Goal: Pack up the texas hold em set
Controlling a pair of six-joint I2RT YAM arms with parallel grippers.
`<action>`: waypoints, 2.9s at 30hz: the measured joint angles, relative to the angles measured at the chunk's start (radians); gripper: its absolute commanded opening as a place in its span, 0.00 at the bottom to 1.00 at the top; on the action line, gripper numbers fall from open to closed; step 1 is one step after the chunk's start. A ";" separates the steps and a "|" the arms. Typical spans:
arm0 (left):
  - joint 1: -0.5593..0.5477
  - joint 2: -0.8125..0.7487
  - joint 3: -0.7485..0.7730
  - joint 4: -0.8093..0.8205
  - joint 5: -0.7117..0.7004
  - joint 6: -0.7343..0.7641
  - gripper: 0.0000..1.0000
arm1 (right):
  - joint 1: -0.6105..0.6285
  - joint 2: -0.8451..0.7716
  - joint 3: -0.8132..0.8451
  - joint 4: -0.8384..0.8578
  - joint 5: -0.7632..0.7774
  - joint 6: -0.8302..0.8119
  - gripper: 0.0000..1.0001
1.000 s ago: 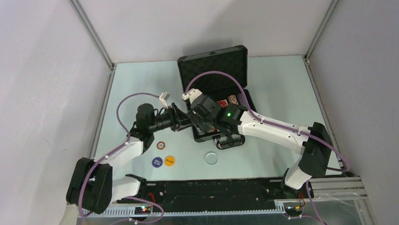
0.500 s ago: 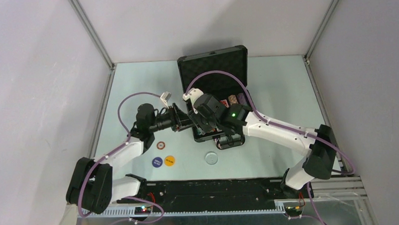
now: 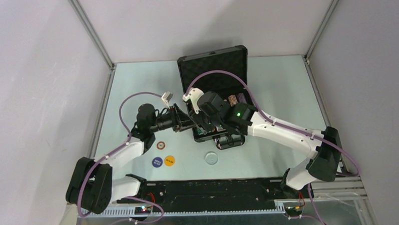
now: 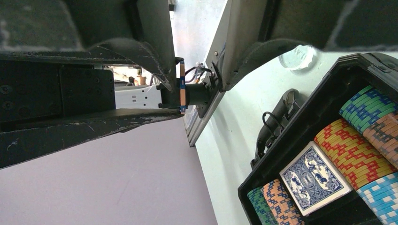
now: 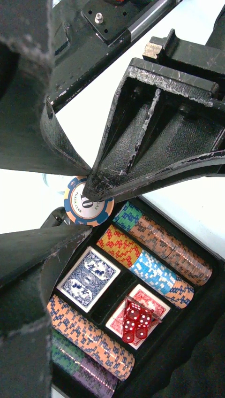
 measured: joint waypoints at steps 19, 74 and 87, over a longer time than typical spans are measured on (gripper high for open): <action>-0.010 0.000 0.000 0.035 0.000 -0.024 0.00 | 0.000 -0.004 0.000 0.008 -0.005 -0.004 0.45; 0.187 -0.215 -0.006 -0.544 -0.214 0.277 0.47 | 0.066 0.245 -0.341 0.221 0.128 0.619 0.65; 0.187 -0.213 -0.006 -0.544 -0.214 0.277 0.47 | 0.069 0.307 -0.274 0.139 0.192 0.639 0.65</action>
